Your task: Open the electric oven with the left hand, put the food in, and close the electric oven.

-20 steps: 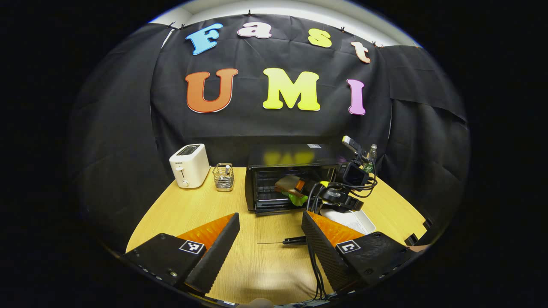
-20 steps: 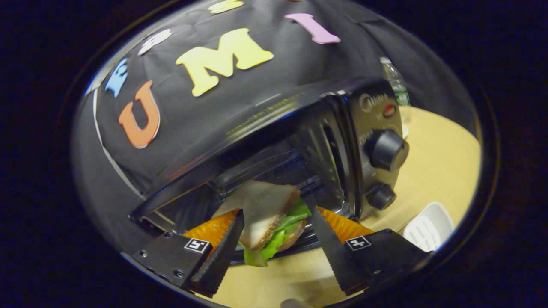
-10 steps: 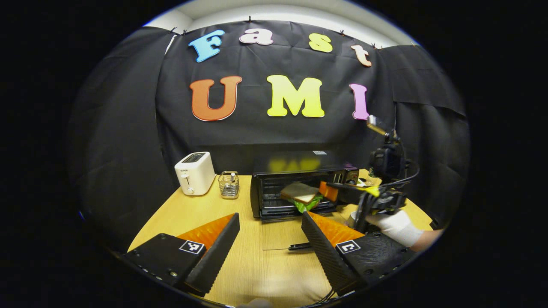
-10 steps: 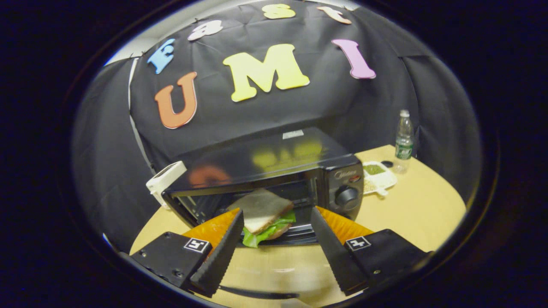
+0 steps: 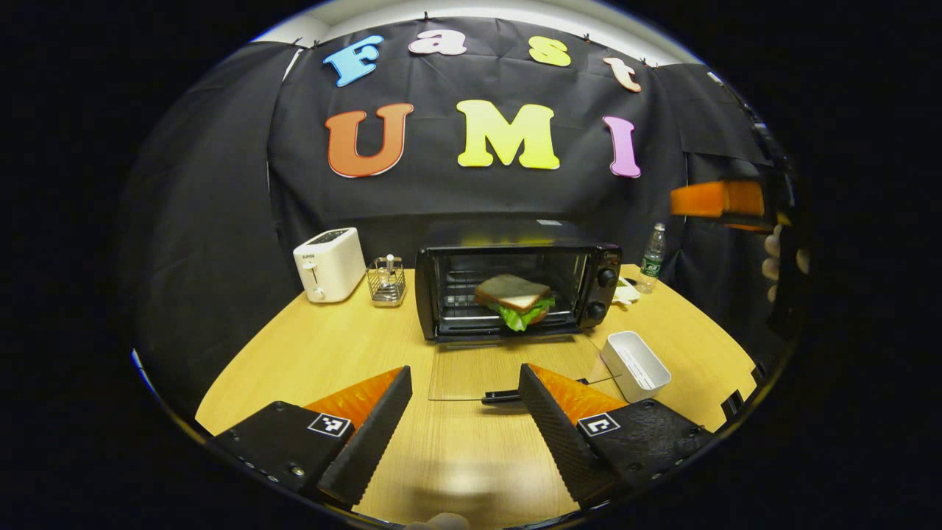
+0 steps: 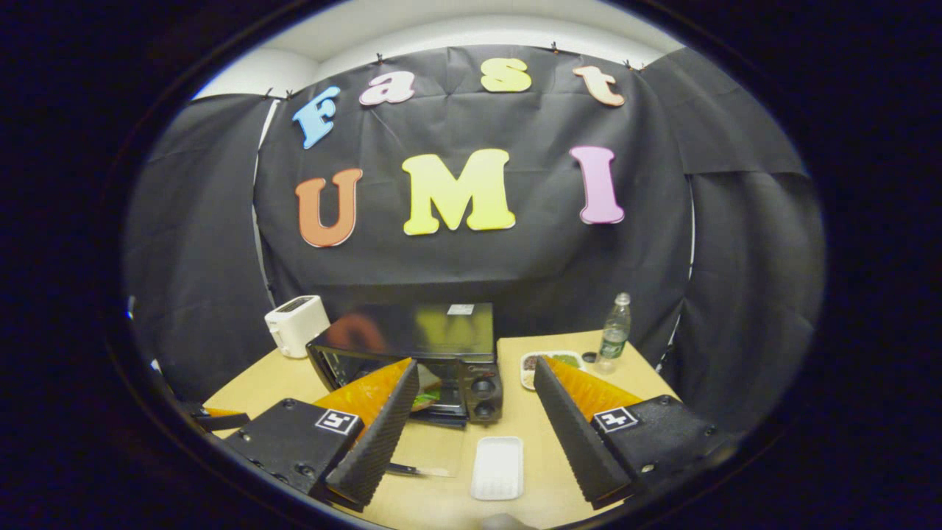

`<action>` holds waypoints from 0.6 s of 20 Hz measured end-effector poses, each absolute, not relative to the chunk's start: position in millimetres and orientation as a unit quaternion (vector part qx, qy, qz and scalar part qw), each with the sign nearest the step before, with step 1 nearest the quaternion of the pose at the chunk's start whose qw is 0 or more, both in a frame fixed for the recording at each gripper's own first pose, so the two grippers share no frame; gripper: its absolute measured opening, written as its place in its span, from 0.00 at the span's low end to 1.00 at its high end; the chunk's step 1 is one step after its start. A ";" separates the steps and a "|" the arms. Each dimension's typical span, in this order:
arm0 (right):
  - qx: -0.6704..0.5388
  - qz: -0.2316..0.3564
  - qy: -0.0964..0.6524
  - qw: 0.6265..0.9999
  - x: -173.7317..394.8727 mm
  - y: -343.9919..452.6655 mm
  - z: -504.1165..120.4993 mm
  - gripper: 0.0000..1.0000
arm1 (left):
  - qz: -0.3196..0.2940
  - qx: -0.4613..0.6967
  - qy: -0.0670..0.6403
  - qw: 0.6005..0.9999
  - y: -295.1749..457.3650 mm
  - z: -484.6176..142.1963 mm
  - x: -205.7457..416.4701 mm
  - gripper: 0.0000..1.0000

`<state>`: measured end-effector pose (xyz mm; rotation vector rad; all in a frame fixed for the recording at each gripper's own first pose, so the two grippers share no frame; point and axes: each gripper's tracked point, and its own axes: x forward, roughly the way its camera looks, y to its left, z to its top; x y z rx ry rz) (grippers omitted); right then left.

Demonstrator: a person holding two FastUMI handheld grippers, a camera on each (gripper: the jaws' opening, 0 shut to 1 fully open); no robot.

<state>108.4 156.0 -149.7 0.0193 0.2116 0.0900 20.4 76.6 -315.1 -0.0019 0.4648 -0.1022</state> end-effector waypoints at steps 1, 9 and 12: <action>0.011 0.044 0.095 0.994 99.5 147.0 -135.2 1.00 | -0.050 -0.002 0.236 0.970 70.2 -322.5 19.9 0.96; 0.006 0.038 0.080 0.996 35.9 76.3 -93.0 1.00 | -0.064 -0.010 0.285 0.956 2.5 -393.1 17.4 0.96; -0.011 0.031 0.082 0.996 21.2 49.7 -91.6 0.96 | -0.064 -0.006 0.296 0.953 -13.3 -413.8 23.7 0.96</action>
